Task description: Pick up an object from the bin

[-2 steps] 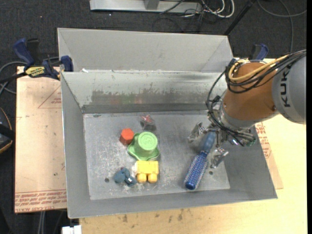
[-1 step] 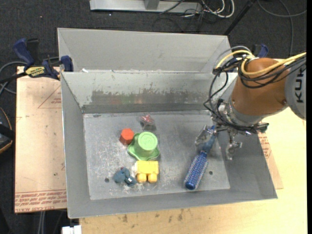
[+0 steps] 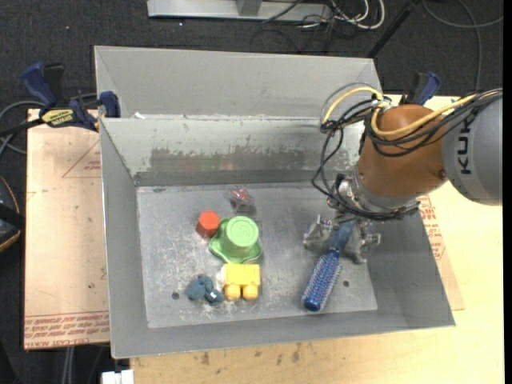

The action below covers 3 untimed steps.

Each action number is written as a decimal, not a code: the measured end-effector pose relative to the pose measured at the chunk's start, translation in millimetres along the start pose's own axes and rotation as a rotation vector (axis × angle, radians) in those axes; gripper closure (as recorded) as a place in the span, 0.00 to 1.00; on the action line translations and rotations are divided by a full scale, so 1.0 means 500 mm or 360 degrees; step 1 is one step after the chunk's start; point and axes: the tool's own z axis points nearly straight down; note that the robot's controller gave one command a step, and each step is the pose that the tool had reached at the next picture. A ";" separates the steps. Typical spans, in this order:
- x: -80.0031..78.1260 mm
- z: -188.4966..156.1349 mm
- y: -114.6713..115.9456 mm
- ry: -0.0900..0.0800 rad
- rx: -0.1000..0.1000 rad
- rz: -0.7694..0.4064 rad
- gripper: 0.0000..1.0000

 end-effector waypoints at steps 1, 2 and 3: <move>0.000 -0.004 -0.003 -0.0003 -0.0003 0.0009 0.00; 0.006 -0.007 -0.006 0.0008 -0.0001 0.0009 1.00; 0.004 -0.124 -0.010 -0.0006 0.0002 0.0016 1.00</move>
Offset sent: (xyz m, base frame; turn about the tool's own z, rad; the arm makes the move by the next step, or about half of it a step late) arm 0.0000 0.0000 0.0000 0.0000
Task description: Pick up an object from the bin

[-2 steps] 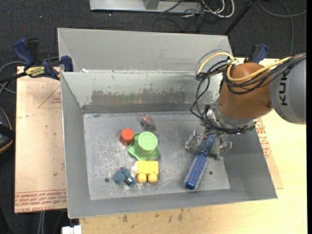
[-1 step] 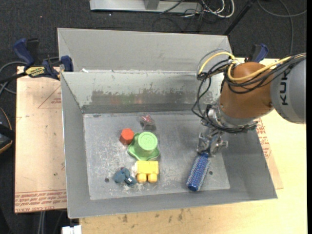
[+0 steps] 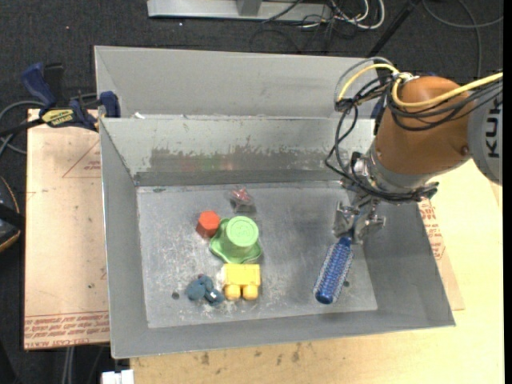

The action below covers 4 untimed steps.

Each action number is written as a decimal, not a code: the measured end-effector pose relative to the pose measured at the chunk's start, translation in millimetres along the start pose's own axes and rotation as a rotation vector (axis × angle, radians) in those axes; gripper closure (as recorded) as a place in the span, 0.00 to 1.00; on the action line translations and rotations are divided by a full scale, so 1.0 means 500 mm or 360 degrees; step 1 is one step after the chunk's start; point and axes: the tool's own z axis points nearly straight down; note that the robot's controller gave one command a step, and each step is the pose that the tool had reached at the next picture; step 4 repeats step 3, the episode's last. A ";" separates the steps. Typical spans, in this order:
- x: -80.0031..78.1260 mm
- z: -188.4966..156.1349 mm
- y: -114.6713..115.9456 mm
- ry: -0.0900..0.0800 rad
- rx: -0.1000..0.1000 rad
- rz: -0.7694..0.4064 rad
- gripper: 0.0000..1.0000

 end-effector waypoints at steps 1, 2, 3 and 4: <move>-0.002 0.000 0.001 0.0000 -0.0010 0.0006 1.00; -0.005 -0.003 0.001 -0.0001 -0.0010 0.0011 1.00; -0.008 -0.086 -0.001 0.0000 -0.0003 0.0016 1.00; -0.008 -0.086 -0.001 0.0000 -0.0003 0.0016 1.00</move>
Offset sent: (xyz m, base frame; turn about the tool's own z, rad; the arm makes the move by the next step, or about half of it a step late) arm -0.0001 0.0001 0.0008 0.0000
